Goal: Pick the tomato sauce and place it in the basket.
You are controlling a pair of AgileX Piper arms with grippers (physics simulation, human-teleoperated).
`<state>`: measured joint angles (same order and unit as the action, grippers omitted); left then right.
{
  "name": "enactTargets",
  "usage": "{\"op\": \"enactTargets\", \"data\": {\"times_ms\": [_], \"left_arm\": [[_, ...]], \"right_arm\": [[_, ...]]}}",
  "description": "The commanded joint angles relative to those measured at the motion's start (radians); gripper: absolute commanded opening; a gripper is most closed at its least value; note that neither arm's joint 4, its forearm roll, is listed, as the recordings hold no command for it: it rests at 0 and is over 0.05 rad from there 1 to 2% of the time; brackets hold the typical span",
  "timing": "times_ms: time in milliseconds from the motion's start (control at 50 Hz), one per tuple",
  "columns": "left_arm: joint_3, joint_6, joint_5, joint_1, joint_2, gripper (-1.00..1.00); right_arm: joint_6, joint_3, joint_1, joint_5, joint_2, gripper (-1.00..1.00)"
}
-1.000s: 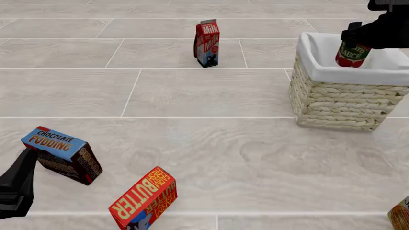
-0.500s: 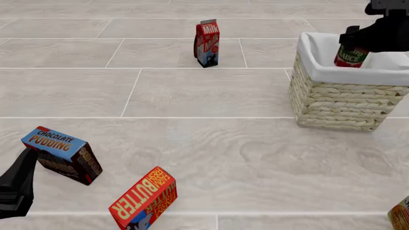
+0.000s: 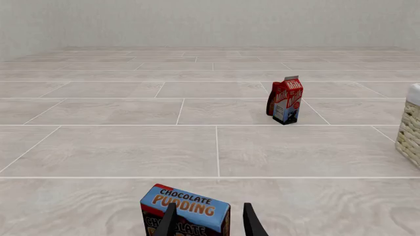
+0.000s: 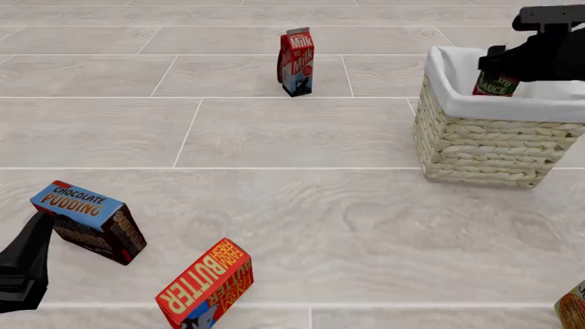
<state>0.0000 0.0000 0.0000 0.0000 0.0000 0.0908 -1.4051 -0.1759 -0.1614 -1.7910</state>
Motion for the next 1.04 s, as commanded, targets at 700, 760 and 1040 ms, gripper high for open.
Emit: {"op": "enactTargets", "data": {"times_ms": [700,760,1040], "left_arm": [[0.000,0.000,0.000,0.000,0.000,1.00],[0.000,0.000,0.000,0.000,0.000,1.00],[0.000,0.000,0.000,0.000,0.000,1.00]], "right_arm": [[-0.017,0.015,0.003,0.019,0.042,1.00],[-0.019,0.015,0.002,0.013,0.057,1.00],[-0.019,0.041,0.014,-0.040,0.218,1.00]]}}
